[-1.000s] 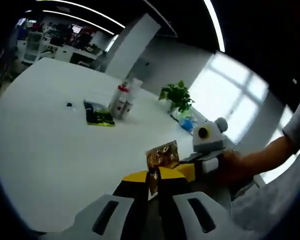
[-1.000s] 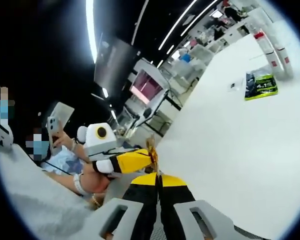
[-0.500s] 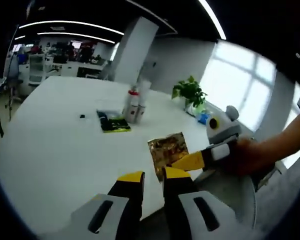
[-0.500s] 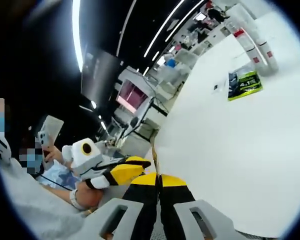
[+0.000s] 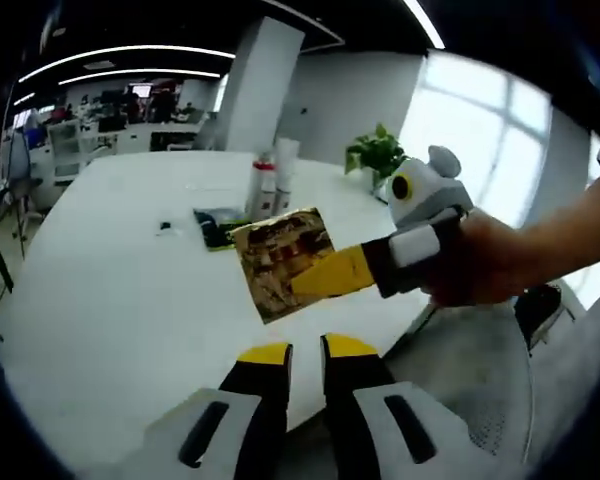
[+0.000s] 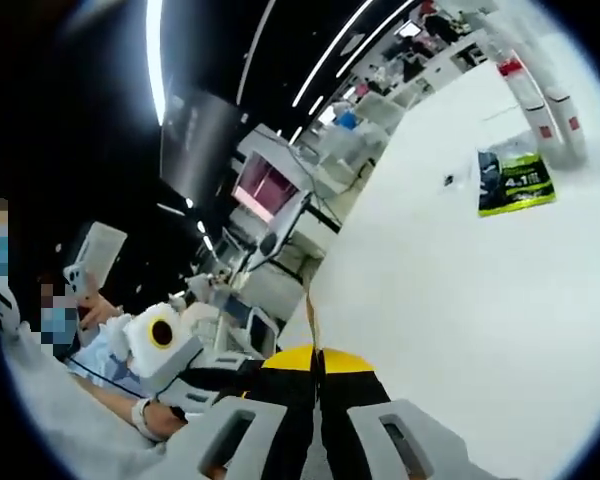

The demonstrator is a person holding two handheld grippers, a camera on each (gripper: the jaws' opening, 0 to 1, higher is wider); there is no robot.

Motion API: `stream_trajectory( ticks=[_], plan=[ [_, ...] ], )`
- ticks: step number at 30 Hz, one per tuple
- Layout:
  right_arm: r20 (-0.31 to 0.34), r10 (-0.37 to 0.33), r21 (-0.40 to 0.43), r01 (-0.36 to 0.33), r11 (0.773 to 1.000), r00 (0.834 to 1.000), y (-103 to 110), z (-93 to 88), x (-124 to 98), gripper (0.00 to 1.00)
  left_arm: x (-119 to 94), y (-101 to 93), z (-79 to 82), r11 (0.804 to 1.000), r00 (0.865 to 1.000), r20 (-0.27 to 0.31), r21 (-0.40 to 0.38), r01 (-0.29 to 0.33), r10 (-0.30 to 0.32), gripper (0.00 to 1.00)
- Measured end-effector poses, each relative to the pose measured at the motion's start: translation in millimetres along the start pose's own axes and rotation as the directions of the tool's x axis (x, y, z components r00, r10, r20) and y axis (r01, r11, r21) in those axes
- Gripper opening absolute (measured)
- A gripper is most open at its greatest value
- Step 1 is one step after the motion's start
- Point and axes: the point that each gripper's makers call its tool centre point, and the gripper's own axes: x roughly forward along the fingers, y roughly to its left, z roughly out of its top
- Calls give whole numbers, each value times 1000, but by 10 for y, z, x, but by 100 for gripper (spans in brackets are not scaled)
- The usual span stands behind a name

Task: Arrange the skincare products in the storage area until every visible bottle or jar stands upright without overlapping.

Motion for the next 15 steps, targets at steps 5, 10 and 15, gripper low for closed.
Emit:
stream_trajectory(
  ticks=[5, 10, 15],
  plan=[
    [7, 0, 0, 0, 1000, 1000, -10, 214, 133, 0, 3, -2, -31, 1000, 1000, -14, 10, 2, -2, 10],
    [-12, -14, 0, 14, 1000, 1000, -85, 322, 274, 0, 15, 2, -96, 999, 999, -44, 37, -6, 7, 9],
    [-18, -21, 18, 21, 1000, 1000, -144, 436, 386, 0, 35, 15, -153, 999, 997, -73, 51, -12, 16, 8]
  ],
)
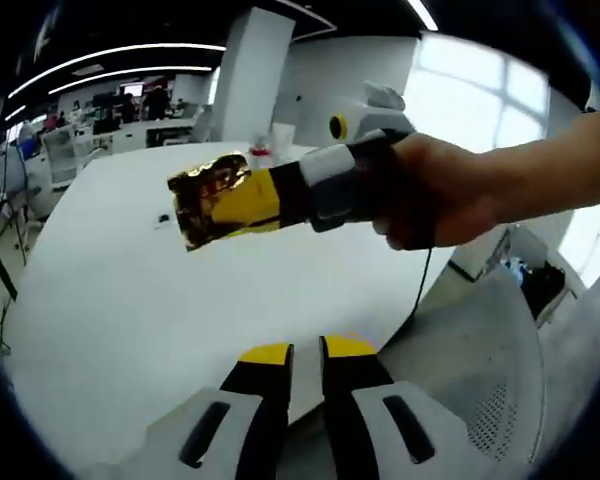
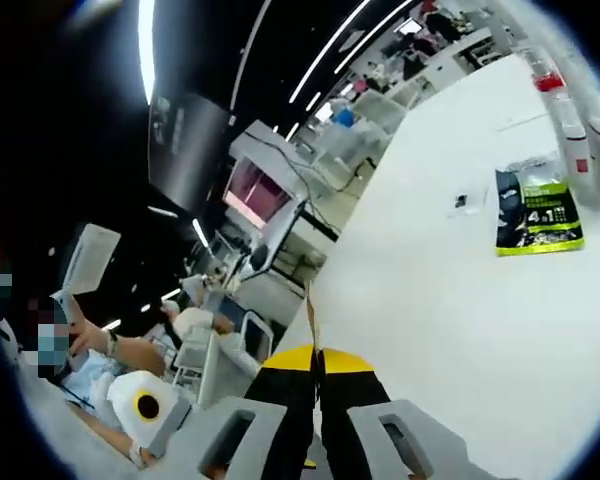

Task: Arrange the skincare products in the storage area until every visible bottle or jar stands upright without overlapping.

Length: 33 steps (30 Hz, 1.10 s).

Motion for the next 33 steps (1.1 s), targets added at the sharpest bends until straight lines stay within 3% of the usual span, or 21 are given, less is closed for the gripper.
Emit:
stream_trajectory(
  ticks=[16, 24, 29, 33],
  plan=[
    [3, -39, 57, 38, 998, 999, -264, 413, 313, 0, 41, 58, -96, 997, 997, -54, 65, -46, 49, 3],
    [-56, -66, 48, 69, 996, 996, -472, 498, 530, 0, 62, 78, -157, 994, 994, -85, 95, -59, 68, 1],
    [-60, -79, 52, 82, 995, 995, -542, 604, 613, 0, 62, 98, -186, 993, 992, -97, 98, -65, 75, 0],
    [-94, -116, 16, 118, 993, 989, -675, 684, 677, 0, 61, 103, -206, 992, 991, -107, 107, -65, 77, 0]
  ],
)
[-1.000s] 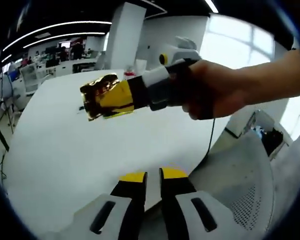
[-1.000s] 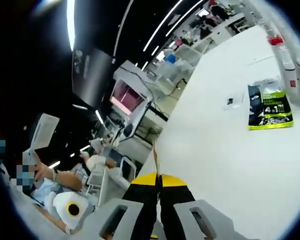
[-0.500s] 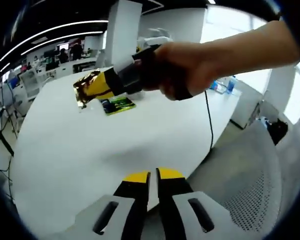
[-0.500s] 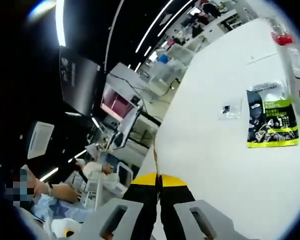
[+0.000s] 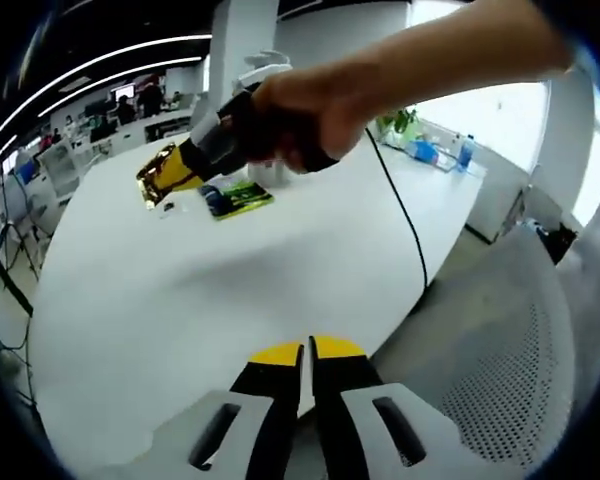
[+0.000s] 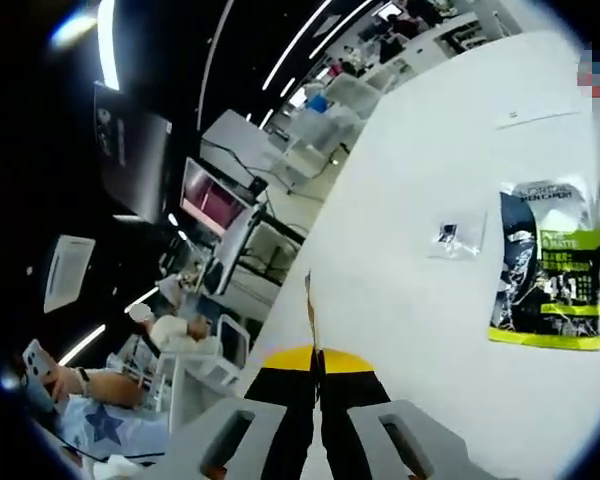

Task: Arrange the skincare products in the storage area until every visible bottle or jar stands upright without overlapping.

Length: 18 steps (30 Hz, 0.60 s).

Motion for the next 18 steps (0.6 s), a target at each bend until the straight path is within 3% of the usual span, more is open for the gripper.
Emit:
stream_trajectory(
  ticks=[8, 18],
  plan=[
    [-30, -79, 16, 79, 997, 996, -274, 140, 66, 0, 34, -31, -81, 1000, 999, -41, 20, 11, -11, 0],
    [-83, -162, 131, 172, 976, 983, -556, -55, 206, 0, 41, -32, -145, 999, 997, -72, 30, 17, -15, 0]
  ],
)
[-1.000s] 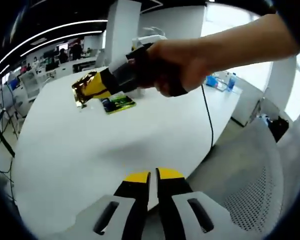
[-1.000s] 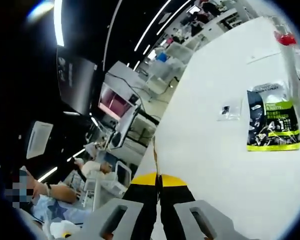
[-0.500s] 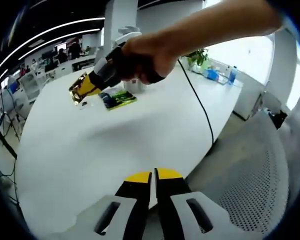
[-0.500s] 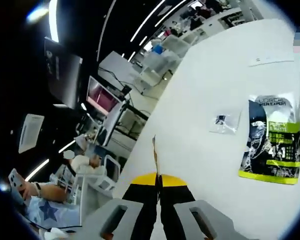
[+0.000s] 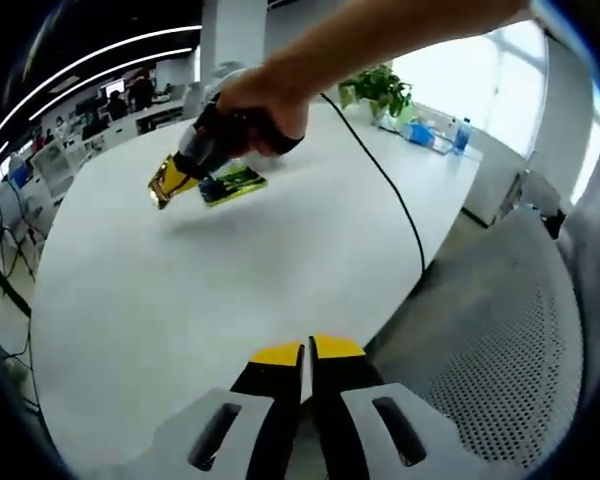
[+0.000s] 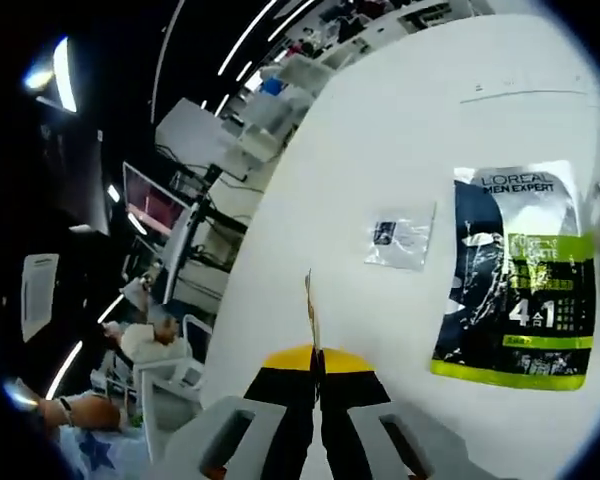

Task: Arrange the skincare products in the storage area until every visible bottle or jar stands upright without overlapping.

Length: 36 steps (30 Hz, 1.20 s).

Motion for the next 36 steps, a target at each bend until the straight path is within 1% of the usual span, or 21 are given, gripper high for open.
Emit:
stream_trajectory(
  ticks=[3, 6, 8, 13, 15, 17, 22, 24, 28, 36],
  plan=[
    [5, 3, 29, -3, 1000, 1000, -21, 14, 46, 0, -8, 14, 2, 1000, 1000, 3, 1, -4, 4, 0],
    [-1, -7, 93, 7, 996, 1000, -96, 24, 98, 0, 10, 10, -30, 1000, 1000, -16, -2, 2, -2, 0],
    [-10, -10, 111, 11, 994, 1000, -121, -1, 114, 0, 14, 4, -39, 1000, 1000, -21, 1, 4, -4, 0],
    [-31, -27, 120, 31, 992, 999, -207, -15, 156, 0, 6, 11, -23, 1000, 1000, -13, 8, 0, 0, 0],
    [-31, -33, 126, 37, 991, 999, -249, -3, 173, 0, 13, 4, -38, 1000, 1000, -21, 10, 3, -3, 0],
    [-26, -36, 151, 40, 988, 999, -276, 27, 187, 0, 23, 0, -60, 1000, 999, -32, 11, 7, -7, 0],
    [-35, -33, 142, 38, 989, 999, -270, 16, 203, 0, 31, -14, -81, 1000, 999, -43, 9, 17, -16, 0],
    [-35, -47, 124, 51, 991, 998, -293, 29, 193, 0, 23, -21, -67, 1000, 999, -37, 14, 21, -20, 0],
    [-34, -50, 103, 53, 993, 998, -284, 54, 194, 2, 17, -23, -63, 1000, 999, -33, 19, 22, -21, 0],
    [-20, -77, 86, 79, 993, 997, -286, 114, 143, 10, 10, -22, -61, 999, 999, -33, 26, 19, -18, 0]
  ],
)
